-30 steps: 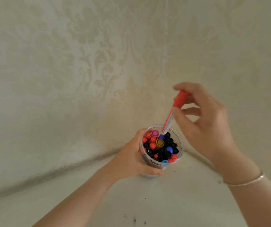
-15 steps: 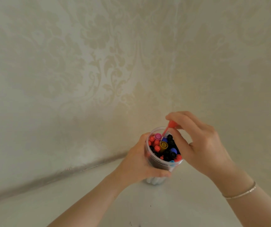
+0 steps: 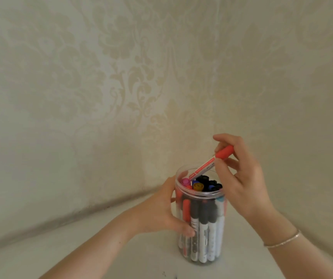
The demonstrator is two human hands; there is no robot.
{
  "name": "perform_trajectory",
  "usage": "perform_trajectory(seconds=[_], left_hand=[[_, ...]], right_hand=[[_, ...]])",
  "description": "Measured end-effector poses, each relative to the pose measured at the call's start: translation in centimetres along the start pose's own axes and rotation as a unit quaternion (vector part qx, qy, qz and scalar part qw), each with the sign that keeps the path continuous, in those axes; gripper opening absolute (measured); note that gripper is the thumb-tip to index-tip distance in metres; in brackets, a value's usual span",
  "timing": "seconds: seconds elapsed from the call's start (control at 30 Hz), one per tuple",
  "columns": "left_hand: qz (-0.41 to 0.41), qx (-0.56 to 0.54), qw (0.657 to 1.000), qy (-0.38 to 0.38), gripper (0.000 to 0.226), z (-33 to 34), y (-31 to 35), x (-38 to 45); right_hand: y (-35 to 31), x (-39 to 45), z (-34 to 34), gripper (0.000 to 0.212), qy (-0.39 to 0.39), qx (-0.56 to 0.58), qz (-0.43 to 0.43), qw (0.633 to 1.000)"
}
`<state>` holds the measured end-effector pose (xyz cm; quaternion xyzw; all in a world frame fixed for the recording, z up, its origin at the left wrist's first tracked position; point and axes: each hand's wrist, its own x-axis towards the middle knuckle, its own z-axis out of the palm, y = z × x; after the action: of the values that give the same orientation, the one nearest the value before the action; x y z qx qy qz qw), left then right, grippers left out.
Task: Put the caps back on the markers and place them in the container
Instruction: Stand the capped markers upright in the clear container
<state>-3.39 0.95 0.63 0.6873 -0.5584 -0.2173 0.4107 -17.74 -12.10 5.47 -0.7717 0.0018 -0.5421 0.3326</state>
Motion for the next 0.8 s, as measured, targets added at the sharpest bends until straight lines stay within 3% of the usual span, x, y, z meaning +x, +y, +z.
perform_trajectory(seconds=[0.2,0.4,0.57,0.67,0.8], left_hand=[[0.022,-0.093,0.995,-0.020,0.120,1.4,-0.1,0.3],[0.024,-0.153,0.986,-0.062,0.089,1.3,0.9,0.8],[0.039,-0.111,0.993,0.020,0.097,1.4,2.0,0.7],[0.083,-0.034,0.992,0.084,0.107,1.4,2.2,0.2],[0.086,0.100,0.987,0.095,0.107,0.8,2.4,-0.2]], right_hand=[[-0.3,-0.3,0.7,0.036,0.042,0.039,-0.032,0.998],[-0.5,0.0,0.7,0.050,0.021,0.051,0.010,0.998],[-1.8,2.2,-0.3,0.040,-0.051,0.067,0.048,0.995],[-2.9,2.6,-1.7,0.033,-0.035,0.079,0.022,0.996],[-3.2,1.6,-2.3,0.029,-0.028,0.059,0.005,0.998]])
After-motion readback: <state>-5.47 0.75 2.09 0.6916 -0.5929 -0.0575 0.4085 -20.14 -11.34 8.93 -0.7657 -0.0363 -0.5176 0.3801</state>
